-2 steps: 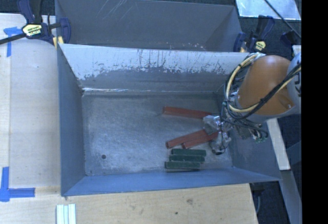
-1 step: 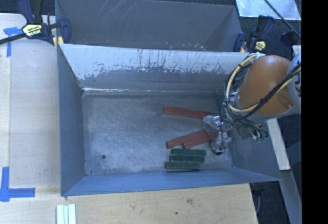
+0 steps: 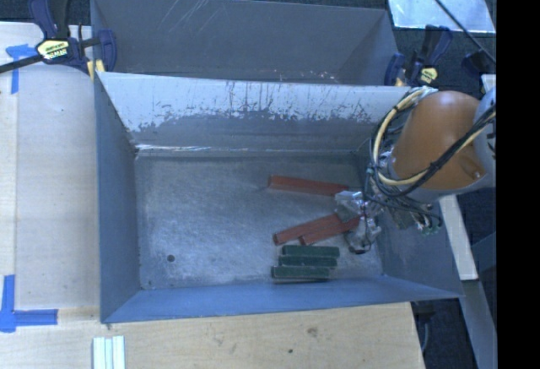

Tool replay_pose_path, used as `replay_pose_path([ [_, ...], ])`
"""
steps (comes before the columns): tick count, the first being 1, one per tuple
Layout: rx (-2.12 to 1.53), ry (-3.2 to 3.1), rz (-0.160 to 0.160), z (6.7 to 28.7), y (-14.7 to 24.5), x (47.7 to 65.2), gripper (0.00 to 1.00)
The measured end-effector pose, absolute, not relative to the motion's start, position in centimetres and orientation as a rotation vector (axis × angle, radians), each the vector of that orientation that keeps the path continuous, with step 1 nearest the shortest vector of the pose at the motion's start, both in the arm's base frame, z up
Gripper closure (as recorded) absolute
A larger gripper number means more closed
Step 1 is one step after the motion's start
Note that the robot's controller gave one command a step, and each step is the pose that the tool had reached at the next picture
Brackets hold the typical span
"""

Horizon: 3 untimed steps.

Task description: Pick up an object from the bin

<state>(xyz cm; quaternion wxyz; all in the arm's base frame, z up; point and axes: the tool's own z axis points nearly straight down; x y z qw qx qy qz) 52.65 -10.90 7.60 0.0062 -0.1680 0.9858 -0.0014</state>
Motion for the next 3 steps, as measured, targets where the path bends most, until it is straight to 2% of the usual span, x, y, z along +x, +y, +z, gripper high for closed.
replay_pose_path([
  [1,-0.641,3.068,-0.009,7.9,-9.0,53.2,1.00],
  [2,-0.282,3.118,-0.007,19.9,-13.2,50.6,0.00],
  [3,-0.289,3.125,-0.002,19.5,-13.0,50.4,0.00],
])
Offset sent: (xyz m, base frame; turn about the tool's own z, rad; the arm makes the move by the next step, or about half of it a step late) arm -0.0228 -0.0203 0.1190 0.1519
